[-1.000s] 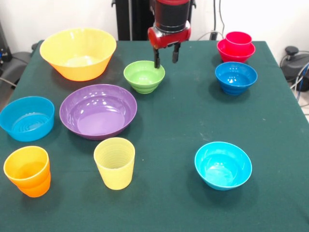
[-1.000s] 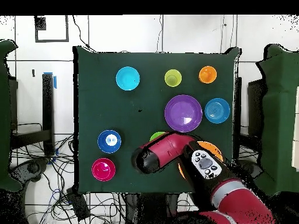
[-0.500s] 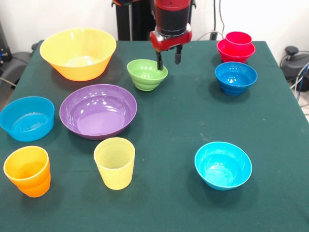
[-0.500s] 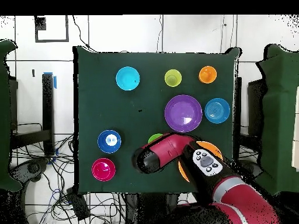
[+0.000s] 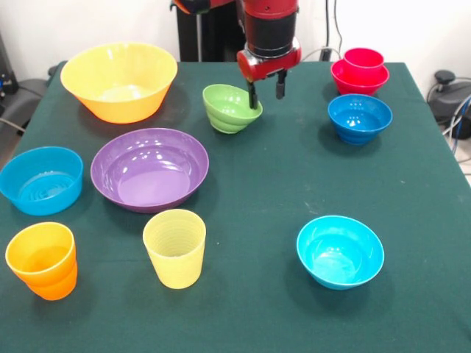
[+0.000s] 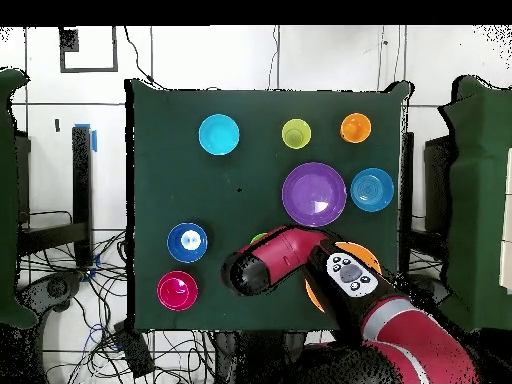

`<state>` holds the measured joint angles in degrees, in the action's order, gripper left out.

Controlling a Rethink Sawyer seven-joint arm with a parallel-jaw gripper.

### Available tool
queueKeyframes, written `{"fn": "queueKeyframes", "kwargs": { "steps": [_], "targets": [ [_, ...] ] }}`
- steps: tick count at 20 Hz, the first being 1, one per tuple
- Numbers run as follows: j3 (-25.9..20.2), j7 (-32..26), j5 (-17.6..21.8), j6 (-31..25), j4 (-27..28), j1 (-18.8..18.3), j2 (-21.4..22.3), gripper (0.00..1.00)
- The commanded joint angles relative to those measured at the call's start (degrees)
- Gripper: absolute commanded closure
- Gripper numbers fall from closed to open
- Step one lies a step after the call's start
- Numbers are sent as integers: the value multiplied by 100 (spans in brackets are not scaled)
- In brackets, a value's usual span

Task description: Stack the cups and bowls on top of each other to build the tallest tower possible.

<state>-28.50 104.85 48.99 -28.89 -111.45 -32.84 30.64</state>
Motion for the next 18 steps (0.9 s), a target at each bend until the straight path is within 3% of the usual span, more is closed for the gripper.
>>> {"fn": "queueKeyframes", "kwargs": {
  "steps": [1, 3, 18],
  "targets": [
    [-362, -776, 48, -251, 488, -34, -97, 0],
    [-343, -512, 76, -8, 449, -24, 41, 0],
    [-357, -675, 17, -310, 500, 31, 209, 0]
  ]
}}
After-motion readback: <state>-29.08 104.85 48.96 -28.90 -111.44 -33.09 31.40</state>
